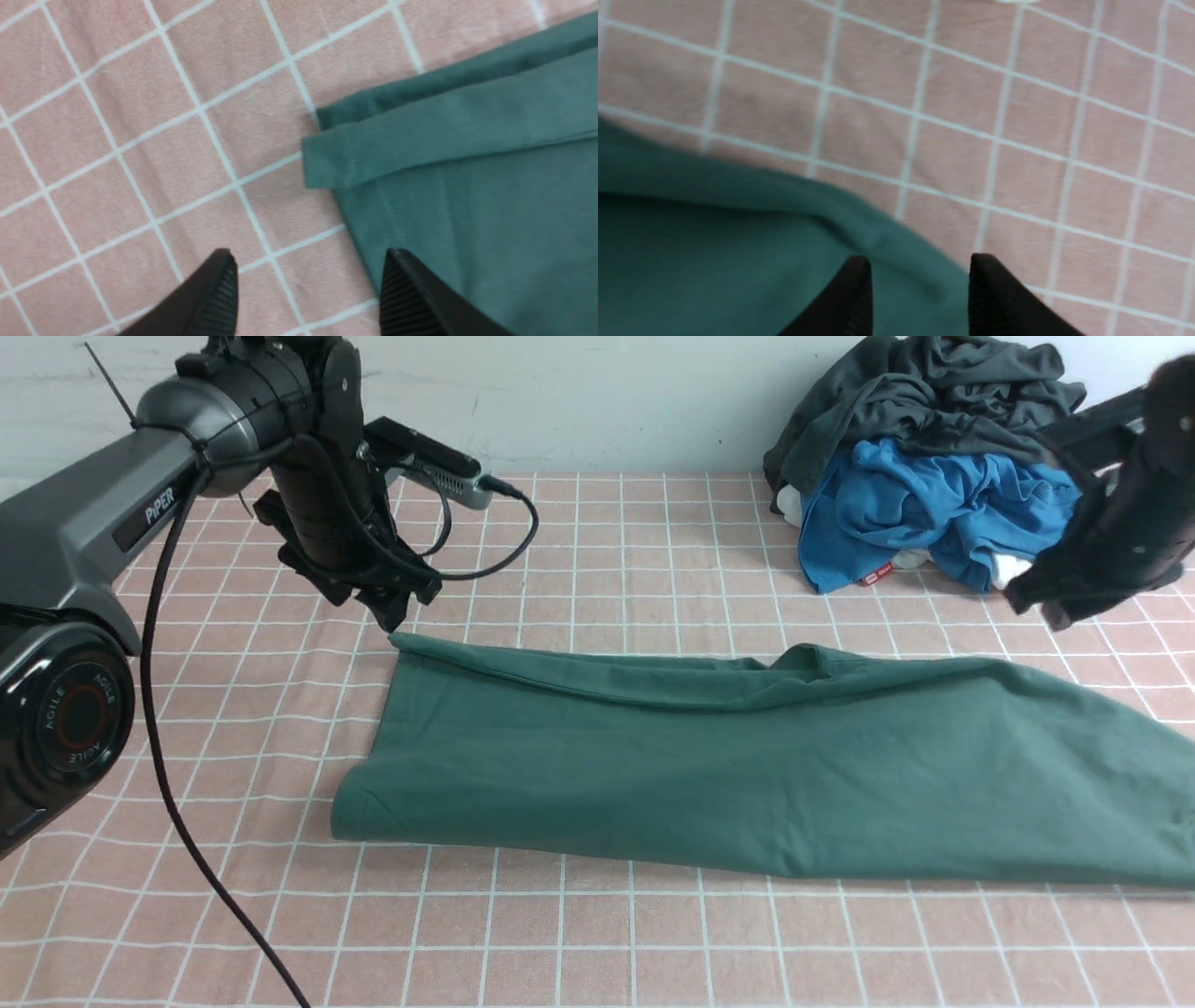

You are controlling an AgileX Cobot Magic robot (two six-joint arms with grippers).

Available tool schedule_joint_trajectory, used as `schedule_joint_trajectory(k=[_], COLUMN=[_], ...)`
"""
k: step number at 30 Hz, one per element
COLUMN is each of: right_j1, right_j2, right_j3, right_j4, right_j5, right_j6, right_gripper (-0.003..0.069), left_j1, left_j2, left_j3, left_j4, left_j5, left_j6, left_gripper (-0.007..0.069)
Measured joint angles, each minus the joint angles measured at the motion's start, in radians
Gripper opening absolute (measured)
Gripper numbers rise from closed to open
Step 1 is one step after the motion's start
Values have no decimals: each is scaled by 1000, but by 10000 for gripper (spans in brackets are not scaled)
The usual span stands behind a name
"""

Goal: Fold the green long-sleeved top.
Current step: Use the right arm to clamp the right edge of the fabric

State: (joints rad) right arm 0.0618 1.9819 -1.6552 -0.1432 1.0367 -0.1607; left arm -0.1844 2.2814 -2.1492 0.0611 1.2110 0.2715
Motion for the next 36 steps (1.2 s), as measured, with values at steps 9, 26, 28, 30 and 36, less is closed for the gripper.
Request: schedule_joint_trajectory(k=[9, 26, 28, 30, 36], right_j1=[181, 157, 142, 136, 128], right_j2=[89, 196, 196, 188, 59], right_j3=[-3, -26, -79, -117, -123], right_j4=[295, 43, -12, -59, -192], right_j5=[-29, -484, -421, -340, -68], right_j6=[-187, 257, 339, 356, 341], right_gripper=[149, 87, 87, 87, 87], left_j1=[-46, -51, -57, -62, -66], left_j2=[-4, -227, -228, -228, -286], left_j3=[3, 542, 620, 674, 831], left_j4=[-117, -185, -194, -196, -178], left_j5=[19, 16, 5, -11, -58], left_j6=[32, 36, 41, 44, 43], left_gripper=[69, -3, -3, -3, -3])
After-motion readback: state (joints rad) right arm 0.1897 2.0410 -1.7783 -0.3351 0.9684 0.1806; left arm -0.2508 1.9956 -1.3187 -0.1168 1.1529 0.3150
